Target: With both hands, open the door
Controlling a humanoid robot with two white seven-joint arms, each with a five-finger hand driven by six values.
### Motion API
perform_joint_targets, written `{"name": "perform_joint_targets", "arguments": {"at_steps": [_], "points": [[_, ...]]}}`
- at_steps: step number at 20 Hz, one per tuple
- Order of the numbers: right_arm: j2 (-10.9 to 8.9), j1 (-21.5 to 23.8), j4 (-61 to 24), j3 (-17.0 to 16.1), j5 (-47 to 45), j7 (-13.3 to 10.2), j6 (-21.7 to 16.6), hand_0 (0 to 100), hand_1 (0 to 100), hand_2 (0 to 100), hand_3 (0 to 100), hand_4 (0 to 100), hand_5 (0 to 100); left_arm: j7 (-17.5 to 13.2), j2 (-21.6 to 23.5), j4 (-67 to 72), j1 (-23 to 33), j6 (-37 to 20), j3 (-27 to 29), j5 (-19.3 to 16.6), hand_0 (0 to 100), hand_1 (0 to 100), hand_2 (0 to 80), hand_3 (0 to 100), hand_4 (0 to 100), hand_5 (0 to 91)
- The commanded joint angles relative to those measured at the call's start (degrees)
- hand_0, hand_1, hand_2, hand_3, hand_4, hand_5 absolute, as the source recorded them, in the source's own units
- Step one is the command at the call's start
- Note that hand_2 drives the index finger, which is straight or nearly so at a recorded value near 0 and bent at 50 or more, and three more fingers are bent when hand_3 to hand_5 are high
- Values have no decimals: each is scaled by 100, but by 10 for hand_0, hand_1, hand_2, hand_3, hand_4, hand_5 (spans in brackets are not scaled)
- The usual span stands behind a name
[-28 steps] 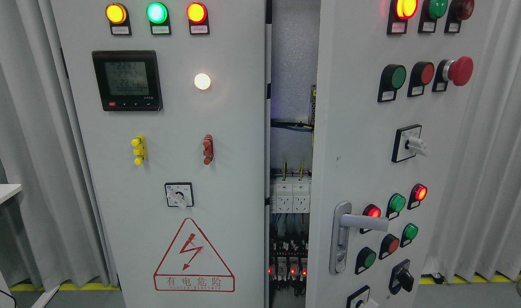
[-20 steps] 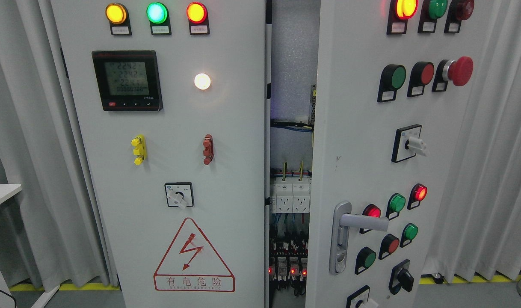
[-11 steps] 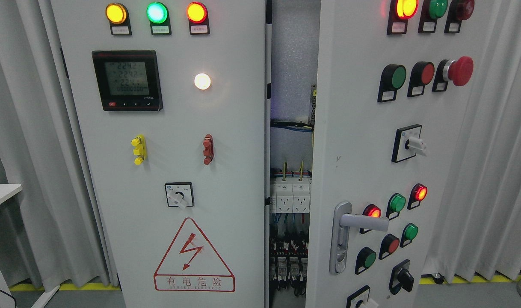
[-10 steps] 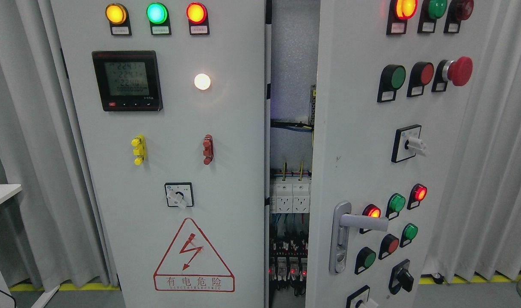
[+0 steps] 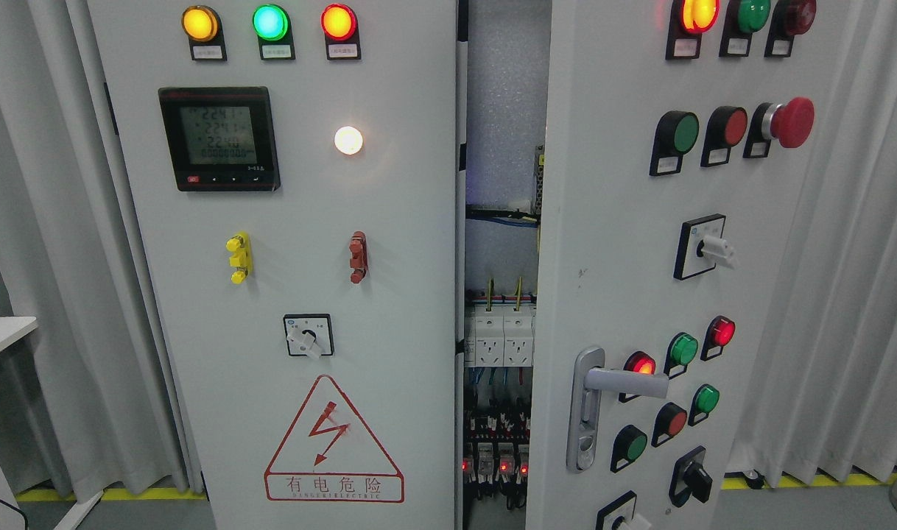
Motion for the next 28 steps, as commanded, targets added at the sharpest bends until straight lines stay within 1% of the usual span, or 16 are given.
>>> {"name": "perform_joint_targets", "arguments": {"at_steps": [1, 3, 4, 5, 7, 8, 12, 14, 15, 17, 19, 22, 26, 28], "points": [[-9, 0, 114, 0, 0, -1, -2, 218, 0, 0, 0, 0, 0, -132, 689, -4308, 750, -8, 29, 14, 288, 0, 27, 27, 34, 0], [-9, 0, 114, 0, 0, -1, -2, 218, 0, 0, 0, 0, 0, -237, 707, -5205, 1004, -8, -58, 49, 288, 0, 27, 27, 34, 0], [0, 0, 114, 0, 0, -1, -2, 218, 0, 0, 0, 0, 0, -273, 768, -5627, 1136, 0, -198, 197, 288, 0, 27, 27, 34, 0], [0, 0, 114, 0, 0, -1, -2, 218, 0, 0, 0, 0, 0, -273, 925, -5980, 1233, 27, -339, 434, 288, 0, 27, 27, 35, 0], [-9, 0, 114, 0, 0, -1, -2, 218, 0, 0, 0, 0, 0, -273, 1399, -6605, 1287, 36, -778, 1110, 288, 0, 27, 27, 34, 0], [-9, 0, 114, 0, 0, -1, -2, 218, 0, 0, 0, 0, 0, -264, 1514, -6746, 1252, 36, -823, 1252, 288, 0, 27, 28, 34, 0], [-9, 0, 114, 0, 0, -1, -2, 218, 0, 0, 0, 0, 0, -264, 1629, -7124, 928, 27, -789, 1332, 288, 0, 27, 28, 34, 0], [0, 0, 114, 0, 0, -1, -2, 218, 0, 0, 0, 0, 0, -273, 1901, -7371, 595, 36, -789, 1577, 288, 0, 27, 28, 34, 0], [-9, 0, 114, 0, 0, -1, -2, 218, 0, 0, 0, 0, 0, -273, 2033, -7441, 332, 36, -797, 1788, 288, 0, 27, 28, 34, 0], [-9, 0, 114, 0, 0, -1, -2, 218, 0, 0, 0, 0, 0, -264, 2148, -7451, -178, 123, -797, 2148, 288, 0, 27, 28, 34, 0], [0, 0, 114, 0, 0, -1, -2, 218, 0, 0, 0, 0, 0, -264, 2192, -7468, -697, 447, -789, 2526, 288, 0, 27, 28, 34, 0], [-9, 0, 114, 0, 0, -1, -2, 218, 0, 0, 0, 0, 0, -255, 2148, -7556, -1348, 1088, -762, 3141, 288, 0, 27, 27, 34, 0], [0, 0, 114, 0, 0, -1, -2, 218, 0, 0, 0, 0, 0, -255, 2139, -7583, -2077, 1669, -692, 3704, 288, 0, 27, 27, 34, 0], [-9, 0, 114, 0, 0, -1, -2, 218, 0, 0, 0, 0, 0, -247, 2131, -7557, -2473, 2003, -508, 3986, 288, 0, 27, 27, 34, 0]]}}
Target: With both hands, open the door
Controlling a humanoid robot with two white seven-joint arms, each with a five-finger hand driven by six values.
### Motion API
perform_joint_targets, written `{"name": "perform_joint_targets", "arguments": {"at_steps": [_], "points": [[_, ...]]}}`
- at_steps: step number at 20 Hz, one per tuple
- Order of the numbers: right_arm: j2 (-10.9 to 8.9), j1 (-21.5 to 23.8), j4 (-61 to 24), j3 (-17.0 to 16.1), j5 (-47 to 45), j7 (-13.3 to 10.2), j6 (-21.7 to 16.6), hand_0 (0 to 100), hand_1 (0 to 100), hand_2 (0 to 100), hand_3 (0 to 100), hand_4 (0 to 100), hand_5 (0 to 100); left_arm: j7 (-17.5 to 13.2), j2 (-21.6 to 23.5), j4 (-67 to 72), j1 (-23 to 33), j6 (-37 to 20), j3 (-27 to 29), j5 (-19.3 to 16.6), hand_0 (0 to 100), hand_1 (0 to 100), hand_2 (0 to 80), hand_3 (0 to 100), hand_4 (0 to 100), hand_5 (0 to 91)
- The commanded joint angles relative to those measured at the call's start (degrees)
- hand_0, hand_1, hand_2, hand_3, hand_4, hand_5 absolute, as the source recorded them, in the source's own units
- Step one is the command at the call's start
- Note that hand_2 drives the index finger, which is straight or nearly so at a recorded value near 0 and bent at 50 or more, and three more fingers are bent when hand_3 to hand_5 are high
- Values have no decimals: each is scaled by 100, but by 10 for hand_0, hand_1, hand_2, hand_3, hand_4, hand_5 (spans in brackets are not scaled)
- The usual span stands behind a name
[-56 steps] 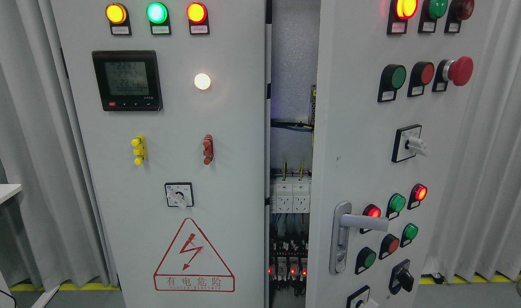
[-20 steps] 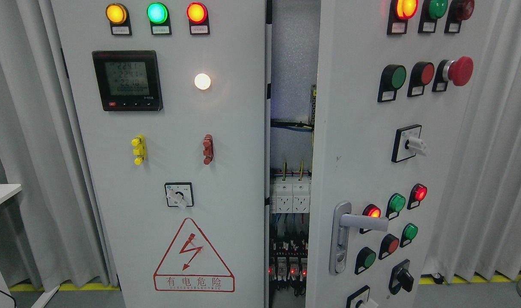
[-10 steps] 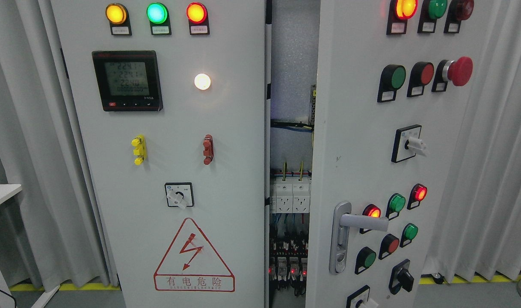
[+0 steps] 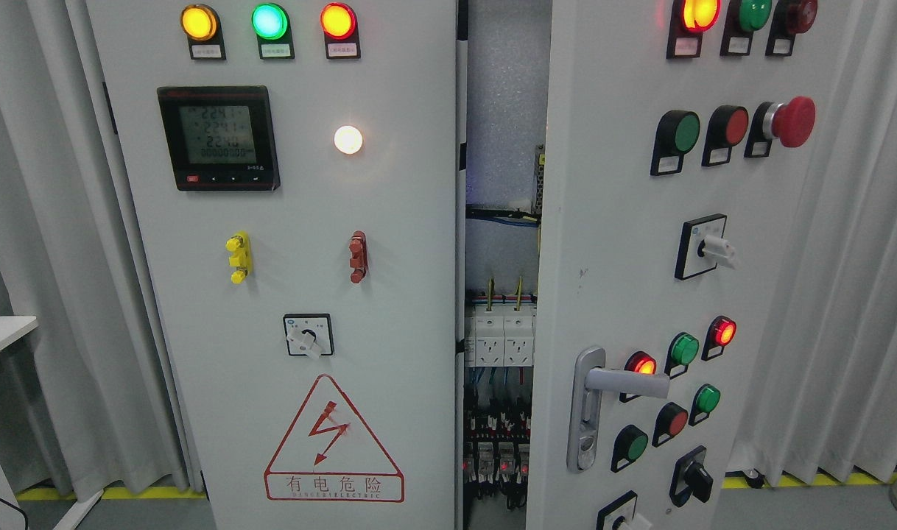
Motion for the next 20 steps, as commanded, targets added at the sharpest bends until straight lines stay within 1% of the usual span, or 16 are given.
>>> {"name": "perform_joint_targets", "arguments": {"at_steps": [1, 2, 3, 5, 7, 9, 15, 17, 20], "points": [[0, 0, 105, 0, 0, -1, -1, 218, 0, 0, 0, 0, 0, 18, 297, -799, -1272, 571, 232, 877, 288, 0, 27, 27, 35, 0], [0, 0, 114, 0, 0, -1, -1, 218, 0, 0, 0, 0, 0, 18, 193, -755, -1483, 808, 364, 912, 288, 0, 27, 27, 35, 0], [-9, 0, 114, 0, 0, -1, -1, 218, 0, 0, 0, 0, 0, 18, 0, -642, -1607, 1019, 487, 921, 288, 0, 27, 27, 35, 0], [-9, 0, 105, 0, 0, -1, -1, 218, 0, 0, 0, 0, 0, 27, -527, -352, -1941, 1633, 846, 921, 288, 0, 27, 27, 35, 0], [-9, 0, 105, 0, 0, -1, -1, 218, 0, 0, 0, 0, 0, 27, -835, -193, -2248, 2083, 1032, 921, 288, 0, 27, 27, 35, 0], [-9, 0, 114, 0, 0, -1, -1, 218, 0, 0, 0, 0, 0, 27, -924, -157, -2477, 2190, 1033, 930, 288, 0, 27, 27, 35, 0], [-9, 0, 114, 0, 0, -1, -1, 218, 0, 0, 0, 0, 0, 27, -933, 149, -3268, 2287, 1015, 948, 288, 0, 26, 27, 33, 0], [0, 0, 114, 0, 0, -1, -1, 218, 0, 0, 0, 0, 0, 27, -933, 352, -3611, 2296, 1015, 1097, 288, 0, 26, 28, 33, 0], [-9, 0, 114, 0, 0, -1, -1, 218, 0, 0, 0, 0, 0, 27, -951, 676, -4050, 2313, 989, 1132, 288, 0, 26, 28, 33, 0]]}}
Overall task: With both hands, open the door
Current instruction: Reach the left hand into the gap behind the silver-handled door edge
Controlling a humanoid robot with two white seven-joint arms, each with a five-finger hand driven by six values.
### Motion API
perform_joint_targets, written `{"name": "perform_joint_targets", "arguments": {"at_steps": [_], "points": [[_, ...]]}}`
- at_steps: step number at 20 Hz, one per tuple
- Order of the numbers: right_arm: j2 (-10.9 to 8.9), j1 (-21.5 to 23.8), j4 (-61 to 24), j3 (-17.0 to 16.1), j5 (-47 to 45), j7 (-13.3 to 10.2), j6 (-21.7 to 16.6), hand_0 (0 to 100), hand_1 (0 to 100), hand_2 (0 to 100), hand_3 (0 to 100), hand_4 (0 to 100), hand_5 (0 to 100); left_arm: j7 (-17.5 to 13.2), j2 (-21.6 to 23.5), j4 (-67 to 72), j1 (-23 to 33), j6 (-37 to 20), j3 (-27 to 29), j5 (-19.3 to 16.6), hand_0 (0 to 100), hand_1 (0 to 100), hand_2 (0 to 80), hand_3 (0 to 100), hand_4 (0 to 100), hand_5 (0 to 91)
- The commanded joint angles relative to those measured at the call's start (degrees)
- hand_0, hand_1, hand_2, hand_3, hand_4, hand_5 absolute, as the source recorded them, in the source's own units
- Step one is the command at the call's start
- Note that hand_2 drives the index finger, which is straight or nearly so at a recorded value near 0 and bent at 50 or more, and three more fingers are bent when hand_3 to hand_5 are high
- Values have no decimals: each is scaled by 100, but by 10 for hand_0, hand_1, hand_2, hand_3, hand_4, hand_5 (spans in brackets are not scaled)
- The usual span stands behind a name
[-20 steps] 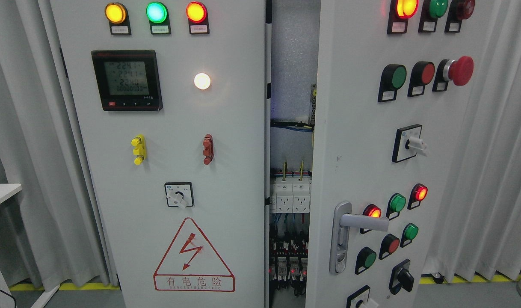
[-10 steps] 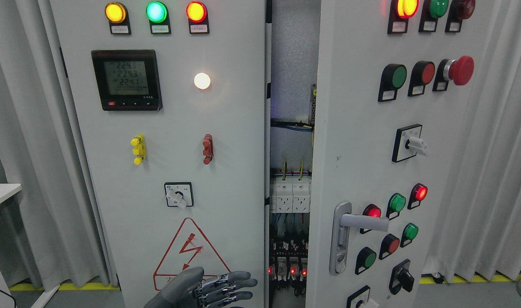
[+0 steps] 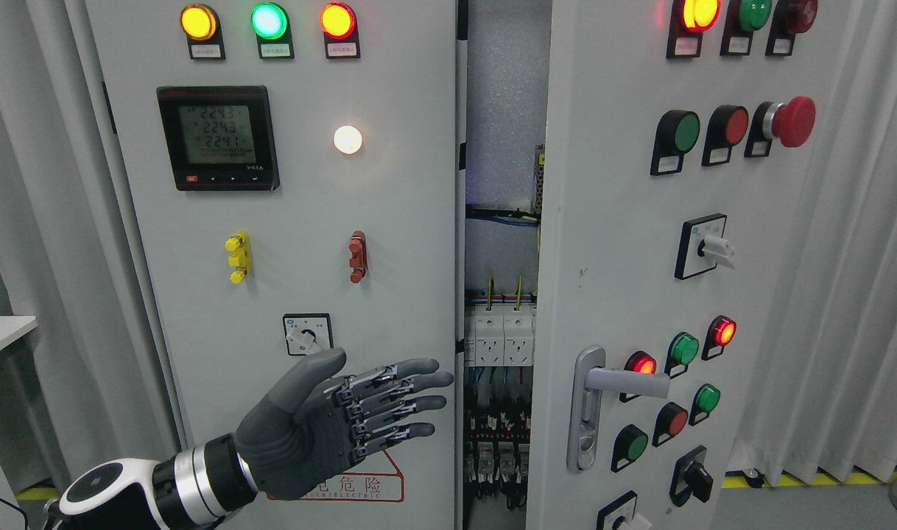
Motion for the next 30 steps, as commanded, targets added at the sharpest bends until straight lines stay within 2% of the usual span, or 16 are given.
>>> {"name": "perform_joint_targets", "arguments": {"at_steps": [1, 6, 10, 13, 16, 18, 20, 30], "points": [[-9, 0, 114, 0, 0, -1, 0, 218, 0, 0, 0, 0, 0, 2, -293, 736, -922, 40, 184, 132, 288, 0, 26, 28, 33, 0], [-9, 0, 114, 0, 0, -1, 0, 218, 0, 0, 0, 0, 0, 11, -311, 1457, -1493, -65, -606, 396, 288, 0, 26, 28, 34, 0], [0, 0, 114, 0, 0, -1, 0, 218, 0, 0, 0, 0, 0, 20, -285, 2029, -1845, -461, -1204, 449, 288, 0, 27, 28, 34, 0], [0, 0, 114, 0, 0, -1, 0, 218, 0, 0, 0, 0, 0, 28, -224, 2231, -2178, -610, -1634, 817, 288, 0, 27, 28, 35, 0], [0, 0, 114, 0, 0, -1, 0, 218, 0, 0, 0, 0, 0, 28, 162, 2477, -2556, -1083, -2336, 1133, 288, 0, 27, 28, 36, 0], [-9, 0, 114, 0, 0, -1, 0, 218, 0, 0, 0, 0, 0, 28, 286, 2609, -2837, -1391, -2829, 1502, 288, 0, 27, 28, 35, 0], [-9, 0, 114, 0, 0, -1, 0, 218, 0, 0, 0, 0, 0, 28, 383, 2680, -2970, -1577, -3225, 1661, 288, 0, 27, 28, 35, 0], [-9, 0, 114, 0, 0, -1, 0, 218, 0, 0, 0, 0, 0, -7, 357, 2698, -3129, -1595, -3552, 1846, 288, 0, 27, 28, 35, 0]]}}
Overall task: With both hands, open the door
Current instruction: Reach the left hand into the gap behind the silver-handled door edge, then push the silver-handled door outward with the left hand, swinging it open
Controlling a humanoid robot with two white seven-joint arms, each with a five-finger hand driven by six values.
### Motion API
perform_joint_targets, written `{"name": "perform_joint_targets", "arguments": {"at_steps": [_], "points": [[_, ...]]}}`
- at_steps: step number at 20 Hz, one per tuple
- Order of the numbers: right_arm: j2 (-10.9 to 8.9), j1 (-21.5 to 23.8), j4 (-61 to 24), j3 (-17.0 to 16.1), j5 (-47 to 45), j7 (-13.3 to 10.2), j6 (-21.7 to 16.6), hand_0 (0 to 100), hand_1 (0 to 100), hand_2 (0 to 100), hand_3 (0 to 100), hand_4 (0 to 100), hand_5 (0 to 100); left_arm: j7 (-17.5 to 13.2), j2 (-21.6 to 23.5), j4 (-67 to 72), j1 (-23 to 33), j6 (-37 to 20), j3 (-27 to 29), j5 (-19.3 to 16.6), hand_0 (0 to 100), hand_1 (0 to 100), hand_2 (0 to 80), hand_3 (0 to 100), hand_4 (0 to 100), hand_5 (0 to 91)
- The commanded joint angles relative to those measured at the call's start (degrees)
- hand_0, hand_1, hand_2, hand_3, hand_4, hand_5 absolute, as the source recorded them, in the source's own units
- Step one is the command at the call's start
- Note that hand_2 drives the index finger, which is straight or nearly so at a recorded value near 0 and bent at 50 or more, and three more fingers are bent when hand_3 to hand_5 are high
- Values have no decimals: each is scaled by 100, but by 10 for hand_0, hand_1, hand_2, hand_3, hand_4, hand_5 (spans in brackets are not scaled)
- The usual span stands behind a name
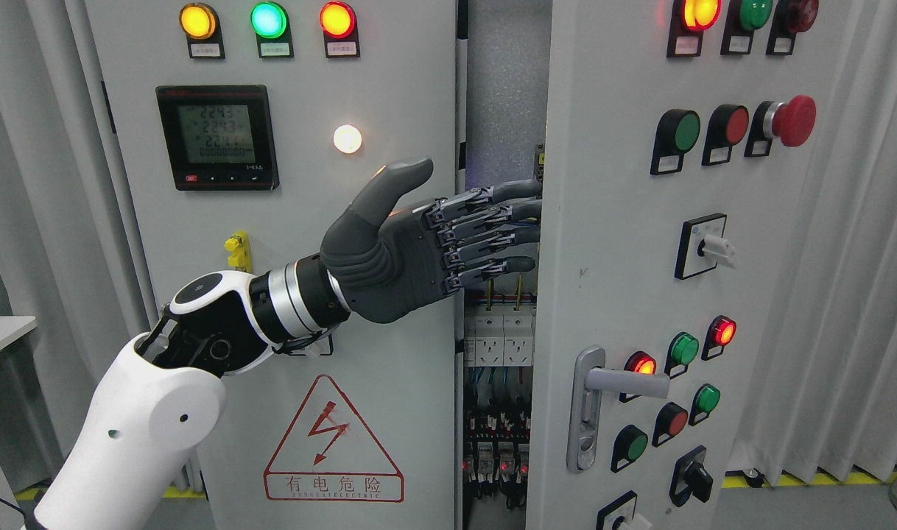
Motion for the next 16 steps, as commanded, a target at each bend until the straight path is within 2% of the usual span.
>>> {"name": "perform_joint_targets", "arguments": {"at_steps": [1, 7, 16], "points": [[-9, 0, 114, 0, 0, -1, 0, 218, 0, 0, 0, 0, 0, -68, 147, 350, -189, 6, -891, 279, 288, 0, 27, 28, 35, 0], [-9, 0, 114, 0, 0, -1, 0, 218, 0, 0, 0, 0, 0, -243, 155, 306, -382, 32, -899, 403, 288, 0, 27, 28, 33, 0], [-9, 0, 105, 0, 0, -1, 0, 218, 0, 0, 0, 0, 0, -252, -11, 306, -566, 32, -908, 517, 288, 0, 27, 28, 34, 0]]}}
